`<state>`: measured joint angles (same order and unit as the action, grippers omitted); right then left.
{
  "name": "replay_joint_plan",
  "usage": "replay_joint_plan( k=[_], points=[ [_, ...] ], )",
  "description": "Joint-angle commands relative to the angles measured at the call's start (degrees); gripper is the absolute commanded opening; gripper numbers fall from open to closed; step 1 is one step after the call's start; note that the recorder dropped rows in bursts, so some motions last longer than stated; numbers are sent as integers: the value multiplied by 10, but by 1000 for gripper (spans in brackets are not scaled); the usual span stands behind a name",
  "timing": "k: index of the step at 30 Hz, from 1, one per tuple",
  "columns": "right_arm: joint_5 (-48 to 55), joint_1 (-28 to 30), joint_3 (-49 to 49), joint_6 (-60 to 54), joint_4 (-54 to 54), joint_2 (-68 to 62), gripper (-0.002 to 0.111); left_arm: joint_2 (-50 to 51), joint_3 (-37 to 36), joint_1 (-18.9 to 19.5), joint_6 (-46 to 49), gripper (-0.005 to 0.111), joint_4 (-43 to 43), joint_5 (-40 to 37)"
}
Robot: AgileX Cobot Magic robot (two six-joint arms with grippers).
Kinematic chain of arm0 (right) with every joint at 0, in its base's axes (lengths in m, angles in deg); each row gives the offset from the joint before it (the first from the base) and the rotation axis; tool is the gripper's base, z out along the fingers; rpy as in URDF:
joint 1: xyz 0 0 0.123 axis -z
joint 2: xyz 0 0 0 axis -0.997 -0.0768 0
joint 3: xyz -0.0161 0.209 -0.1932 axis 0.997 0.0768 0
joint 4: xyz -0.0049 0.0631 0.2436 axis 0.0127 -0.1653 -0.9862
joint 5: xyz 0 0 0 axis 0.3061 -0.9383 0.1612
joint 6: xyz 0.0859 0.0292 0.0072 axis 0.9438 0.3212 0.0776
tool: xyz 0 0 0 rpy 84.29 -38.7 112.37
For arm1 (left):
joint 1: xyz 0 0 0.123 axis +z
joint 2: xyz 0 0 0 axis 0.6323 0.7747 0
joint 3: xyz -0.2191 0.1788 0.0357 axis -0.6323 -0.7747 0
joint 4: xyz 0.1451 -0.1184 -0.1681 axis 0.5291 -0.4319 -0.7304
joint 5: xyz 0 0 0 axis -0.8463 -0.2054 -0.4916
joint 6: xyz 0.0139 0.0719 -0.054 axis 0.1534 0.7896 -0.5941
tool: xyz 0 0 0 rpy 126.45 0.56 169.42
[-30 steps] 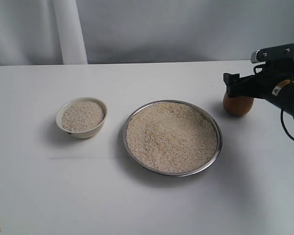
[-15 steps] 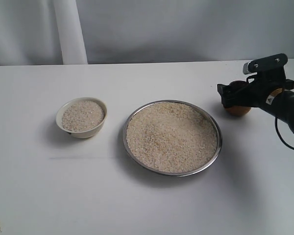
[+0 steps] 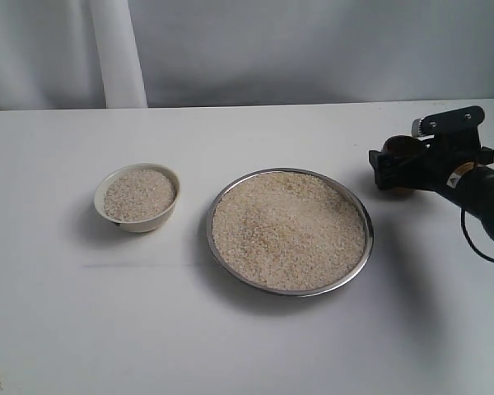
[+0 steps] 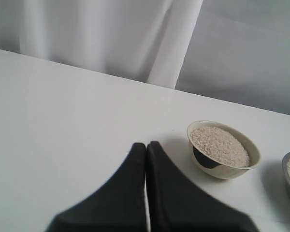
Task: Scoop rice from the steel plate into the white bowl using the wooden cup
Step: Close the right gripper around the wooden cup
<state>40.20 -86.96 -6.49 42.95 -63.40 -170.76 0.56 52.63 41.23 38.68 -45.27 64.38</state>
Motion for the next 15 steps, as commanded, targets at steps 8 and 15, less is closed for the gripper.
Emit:
replay_joint_plan(
  k=[8,15],
  points=[
    [-16,4,-32,-6,7,-40,103,0,-1,-3,-2,0,-2,4],
    [-26,6,-49,9,13,-60,103,0,-1,-3,-2,0,-2,4]
  ],
)
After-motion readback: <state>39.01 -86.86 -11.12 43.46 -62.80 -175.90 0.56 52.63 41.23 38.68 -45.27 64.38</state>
